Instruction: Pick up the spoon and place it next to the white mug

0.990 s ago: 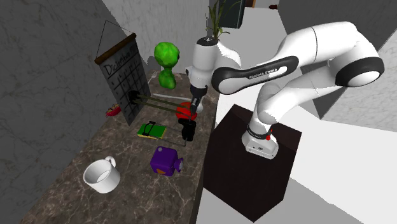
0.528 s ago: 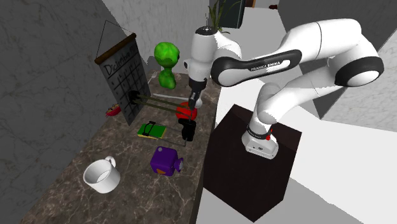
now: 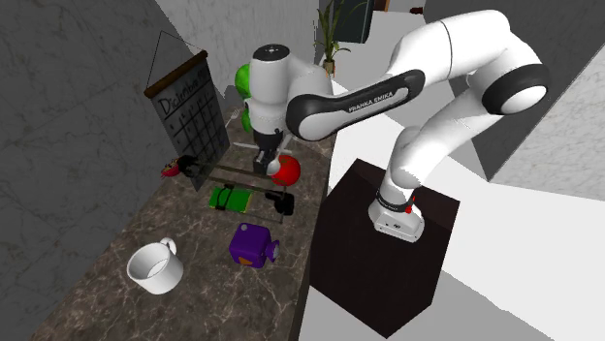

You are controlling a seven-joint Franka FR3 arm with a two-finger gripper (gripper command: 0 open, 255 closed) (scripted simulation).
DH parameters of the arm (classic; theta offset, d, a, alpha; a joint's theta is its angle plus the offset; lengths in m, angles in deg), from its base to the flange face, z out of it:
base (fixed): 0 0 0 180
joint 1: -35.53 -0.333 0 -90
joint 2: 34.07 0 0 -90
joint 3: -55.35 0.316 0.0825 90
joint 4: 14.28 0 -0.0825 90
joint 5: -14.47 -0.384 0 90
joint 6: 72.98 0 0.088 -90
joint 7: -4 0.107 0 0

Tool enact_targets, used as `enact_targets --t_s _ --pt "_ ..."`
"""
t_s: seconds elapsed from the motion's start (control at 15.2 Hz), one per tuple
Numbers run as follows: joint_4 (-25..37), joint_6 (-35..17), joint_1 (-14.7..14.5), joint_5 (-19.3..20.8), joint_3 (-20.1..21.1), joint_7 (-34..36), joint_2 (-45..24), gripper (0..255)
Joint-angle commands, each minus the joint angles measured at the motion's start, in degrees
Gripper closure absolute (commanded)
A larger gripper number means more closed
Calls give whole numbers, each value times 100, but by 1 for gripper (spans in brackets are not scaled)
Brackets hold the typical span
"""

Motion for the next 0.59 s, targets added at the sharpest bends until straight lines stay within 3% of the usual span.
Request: enact_targets --t_s 0.0,0.26,0.53 --pt "373 -105 108 168 277 294 -485 255" --pt "1269 -102 309 719 794 933 -1485 255" --pt "2296 78 320 1556 1223 1689 -2632 255"
